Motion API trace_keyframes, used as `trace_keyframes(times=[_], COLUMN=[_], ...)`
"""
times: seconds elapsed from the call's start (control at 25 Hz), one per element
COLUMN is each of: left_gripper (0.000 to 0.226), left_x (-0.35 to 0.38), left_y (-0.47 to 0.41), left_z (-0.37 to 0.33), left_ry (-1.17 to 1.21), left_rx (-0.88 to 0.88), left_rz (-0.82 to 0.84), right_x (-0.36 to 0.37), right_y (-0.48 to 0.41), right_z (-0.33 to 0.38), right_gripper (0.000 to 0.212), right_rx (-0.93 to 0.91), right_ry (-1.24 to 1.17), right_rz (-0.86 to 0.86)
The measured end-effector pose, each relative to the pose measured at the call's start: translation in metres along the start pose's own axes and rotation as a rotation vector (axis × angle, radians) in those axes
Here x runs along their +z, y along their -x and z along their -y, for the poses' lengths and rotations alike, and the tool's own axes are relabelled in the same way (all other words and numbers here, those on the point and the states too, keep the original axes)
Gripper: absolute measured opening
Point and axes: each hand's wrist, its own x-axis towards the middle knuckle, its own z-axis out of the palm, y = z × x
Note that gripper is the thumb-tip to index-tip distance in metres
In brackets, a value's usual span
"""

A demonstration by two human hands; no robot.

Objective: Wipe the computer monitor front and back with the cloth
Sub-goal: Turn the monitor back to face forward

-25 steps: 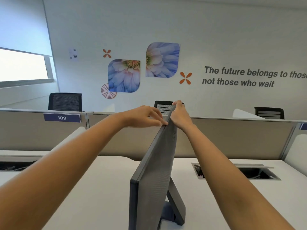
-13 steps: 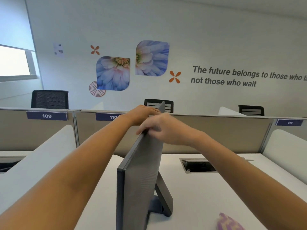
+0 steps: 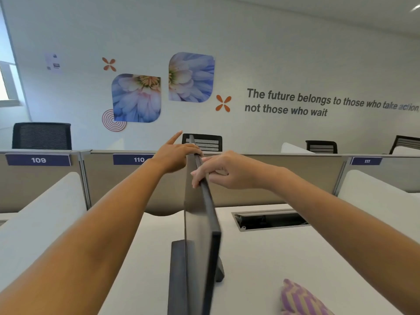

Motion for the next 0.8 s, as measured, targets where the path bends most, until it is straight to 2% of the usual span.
trace_keyframes(times=[0.16,0.44,0.56,0.68,0.8], left_gripper=[0.057,0.041,0.042,0.043,0.043], left_x=[-0.003,-0.011,-0.015,-0.017,-0.018], left_y=[0.006,0.022,0.026,0.031,0.036], left_z=[-0.001,0.011,0.014,0.017,0.018], left_ry=[-0.056,-0.044,-0.067,-0.1,-0.184], left_rx=[-0.047,-0.13,-0.135,-0.174,-0.215], left_rz=[-0.016,0.054,0.075,0.05,0.03], right_x=[-0.021,-0.034,-0.031,-0.029,-0.029], right_y=[0.013,0.016,0.021,0.019,0.007], right_z=[-0.01,-0.03,-0.044,-0.061,-0.075], right_gripper=[0.034,0.026,0.03,0.037,0.03], right_rx=[0.121,0.251,0.28,0.336,0.458], right_ry=[-0.098,0.108,0.141,0.023,0.074], right_rz=[0.063,0.139,0.038,-0.086,-0.095])
